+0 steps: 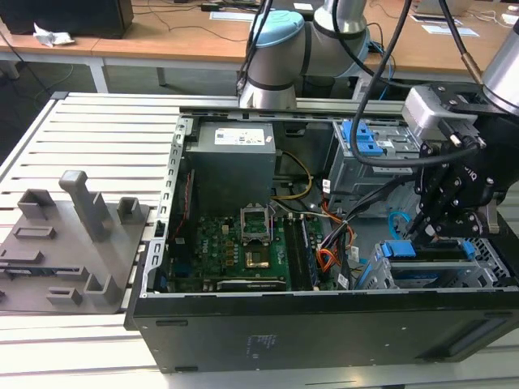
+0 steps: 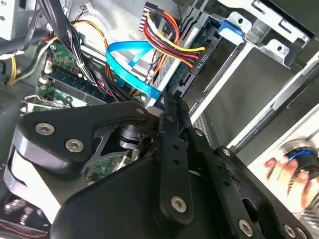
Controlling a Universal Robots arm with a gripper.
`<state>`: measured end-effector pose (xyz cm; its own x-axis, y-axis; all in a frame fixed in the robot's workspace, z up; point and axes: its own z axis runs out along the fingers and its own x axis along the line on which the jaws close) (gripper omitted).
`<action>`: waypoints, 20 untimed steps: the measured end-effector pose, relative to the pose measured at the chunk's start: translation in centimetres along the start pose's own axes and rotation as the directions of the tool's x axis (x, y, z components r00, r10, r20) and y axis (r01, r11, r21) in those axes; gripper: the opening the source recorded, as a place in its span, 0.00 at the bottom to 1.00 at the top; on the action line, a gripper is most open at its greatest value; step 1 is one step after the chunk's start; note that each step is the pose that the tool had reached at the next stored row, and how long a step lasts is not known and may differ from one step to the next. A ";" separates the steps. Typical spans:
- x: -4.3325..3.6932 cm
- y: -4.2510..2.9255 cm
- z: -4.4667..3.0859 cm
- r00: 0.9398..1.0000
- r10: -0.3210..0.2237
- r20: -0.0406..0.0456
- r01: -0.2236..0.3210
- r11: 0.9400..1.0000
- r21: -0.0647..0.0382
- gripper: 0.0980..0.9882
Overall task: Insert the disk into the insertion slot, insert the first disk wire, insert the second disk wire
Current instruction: 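Insert the second disk wire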
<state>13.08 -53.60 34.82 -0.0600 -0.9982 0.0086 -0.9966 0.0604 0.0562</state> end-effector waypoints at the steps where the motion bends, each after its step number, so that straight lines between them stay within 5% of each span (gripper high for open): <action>1: 0.00 0.00 0.02 0.999 0.045 0.003 -0.045 0.999 0.000 0.07; 5: 0.00 0.00 0.04 0.994 0.106 0.006 -0.106 0.994 -0.001 0.07; 20: 0.02 -0.89 0.24 0.994 0.107 0.006 -0.107 0.994 -0.002 0.07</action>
<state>13.95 -53.67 34.53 -0.1670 -0.9859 0.0087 -0.9843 0.1672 0.0571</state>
